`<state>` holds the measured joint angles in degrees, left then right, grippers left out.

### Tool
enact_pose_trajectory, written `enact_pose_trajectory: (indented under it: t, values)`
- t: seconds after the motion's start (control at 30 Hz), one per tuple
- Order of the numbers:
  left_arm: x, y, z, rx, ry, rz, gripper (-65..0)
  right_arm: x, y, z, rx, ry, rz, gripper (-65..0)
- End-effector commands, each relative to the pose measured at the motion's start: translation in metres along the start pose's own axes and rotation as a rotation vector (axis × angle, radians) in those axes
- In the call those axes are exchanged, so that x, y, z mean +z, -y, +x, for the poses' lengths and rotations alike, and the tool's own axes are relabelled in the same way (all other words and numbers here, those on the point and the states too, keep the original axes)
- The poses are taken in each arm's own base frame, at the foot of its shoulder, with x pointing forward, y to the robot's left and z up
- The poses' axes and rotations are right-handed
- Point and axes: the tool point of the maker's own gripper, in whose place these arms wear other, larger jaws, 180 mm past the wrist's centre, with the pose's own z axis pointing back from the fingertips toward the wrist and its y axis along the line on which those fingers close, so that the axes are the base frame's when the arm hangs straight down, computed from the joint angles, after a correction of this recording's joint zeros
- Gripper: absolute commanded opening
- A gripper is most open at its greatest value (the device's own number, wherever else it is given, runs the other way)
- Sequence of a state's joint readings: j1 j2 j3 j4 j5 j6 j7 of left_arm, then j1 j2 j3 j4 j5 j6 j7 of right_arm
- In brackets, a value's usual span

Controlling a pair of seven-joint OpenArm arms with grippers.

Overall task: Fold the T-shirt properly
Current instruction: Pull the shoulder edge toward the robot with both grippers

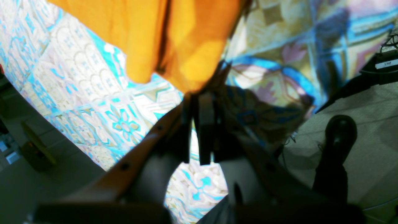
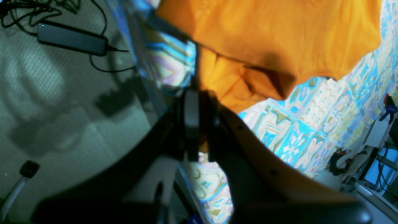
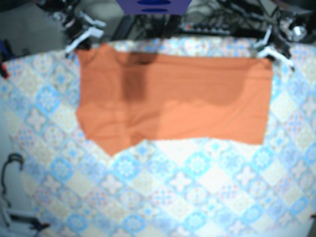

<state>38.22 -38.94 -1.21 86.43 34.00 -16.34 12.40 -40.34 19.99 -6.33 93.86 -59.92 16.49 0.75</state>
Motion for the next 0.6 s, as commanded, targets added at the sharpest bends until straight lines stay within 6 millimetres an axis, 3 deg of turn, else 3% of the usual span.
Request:
enact_pose_trajectory:
  t: [0.0,0.57]
  values:
    - [0.002,-0.011,-0.002,-0.016,0.001,0.027,-65.0,0.004,0.004,-0.001,0.009,0.005,-0.016,-64.0]
    - [0.013,0.013,0.0,-0.031,0.014,-0.023,-65.0,0.013,-0.005,-0.013,0.018,-0.015,0.01,-64.1]
